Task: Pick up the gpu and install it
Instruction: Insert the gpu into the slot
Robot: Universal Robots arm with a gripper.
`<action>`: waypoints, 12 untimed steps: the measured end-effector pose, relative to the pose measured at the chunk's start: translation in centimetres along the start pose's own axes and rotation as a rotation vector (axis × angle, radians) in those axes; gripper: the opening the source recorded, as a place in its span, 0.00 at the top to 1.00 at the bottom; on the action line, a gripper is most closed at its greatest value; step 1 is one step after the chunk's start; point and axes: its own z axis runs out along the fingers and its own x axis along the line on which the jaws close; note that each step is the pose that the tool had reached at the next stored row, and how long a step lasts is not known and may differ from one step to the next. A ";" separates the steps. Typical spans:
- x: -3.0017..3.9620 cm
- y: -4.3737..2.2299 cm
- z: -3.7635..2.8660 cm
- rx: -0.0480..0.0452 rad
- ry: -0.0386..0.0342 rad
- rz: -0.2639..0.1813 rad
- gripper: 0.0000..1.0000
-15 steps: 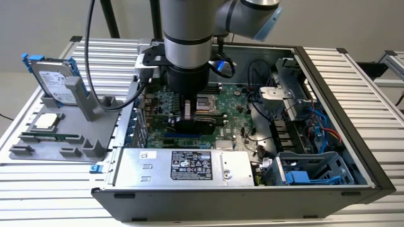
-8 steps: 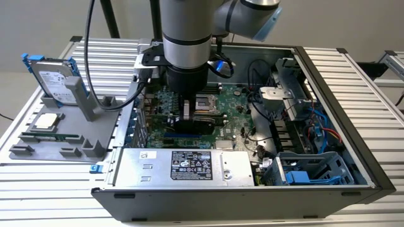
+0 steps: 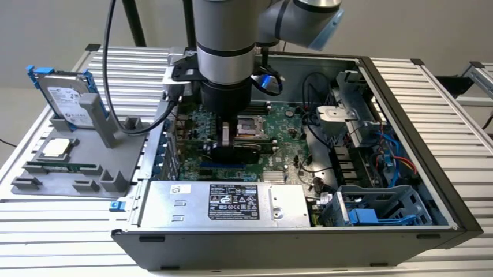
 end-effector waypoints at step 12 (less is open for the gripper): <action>-0.12 0.39 0.15 0.0003 -0.0002 0.000 1.00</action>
